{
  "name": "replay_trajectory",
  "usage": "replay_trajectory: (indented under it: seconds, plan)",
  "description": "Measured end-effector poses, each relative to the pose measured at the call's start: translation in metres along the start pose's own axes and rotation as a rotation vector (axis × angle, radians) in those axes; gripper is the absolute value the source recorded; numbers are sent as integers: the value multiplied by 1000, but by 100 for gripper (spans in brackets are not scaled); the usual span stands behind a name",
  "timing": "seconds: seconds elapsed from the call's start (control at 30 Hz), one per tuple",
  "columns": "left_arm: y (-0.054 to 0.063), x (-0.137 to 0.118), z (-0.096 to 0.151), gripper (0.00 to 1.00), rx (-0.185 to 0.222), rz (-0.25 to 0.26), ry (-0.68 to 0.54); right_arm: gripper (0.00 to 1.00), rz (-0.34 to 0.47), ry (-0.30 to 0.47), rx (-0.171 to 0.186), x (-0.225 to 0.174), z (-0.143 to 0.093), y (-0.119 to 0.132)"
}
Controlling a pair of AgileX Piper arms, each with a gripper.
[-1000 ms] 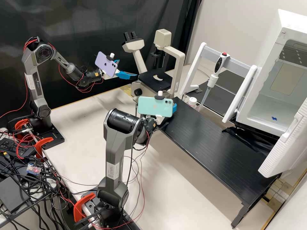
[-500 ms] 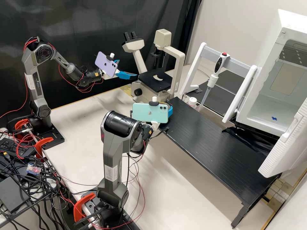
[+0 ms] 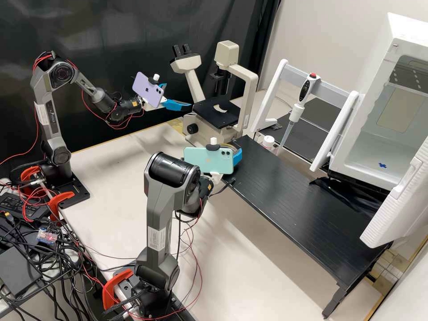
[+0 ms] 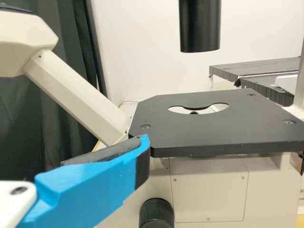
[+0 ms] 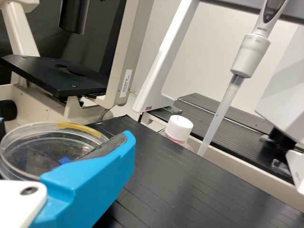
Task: Move the petri dish to the bench
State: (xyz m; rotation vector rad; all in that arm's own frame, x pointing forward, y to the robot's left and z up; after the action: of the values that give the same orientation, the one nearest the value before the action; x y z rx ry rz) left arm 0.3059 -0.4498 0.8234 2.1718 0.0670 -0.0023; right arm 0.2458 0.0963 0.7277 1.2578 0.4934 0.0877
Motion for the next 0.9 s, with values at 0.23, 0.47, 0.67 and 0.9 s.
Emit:
replay_trajectory:
  seconds: [0.23,0.47,0.67,0.9]
  plan:
    - [0,0,0,100,0,0,0,100,32,-5,-3,-5,1,8]
    - [0,0,0,100,0,0,0,100,120,57,-21,-32,-4,37]
    - [0,0,0,100,0,0,0,100,328,202,16,-74,-20,87]
    - [0,0,0,100,0,0,0,100,568,234,114,-113,-25,126]
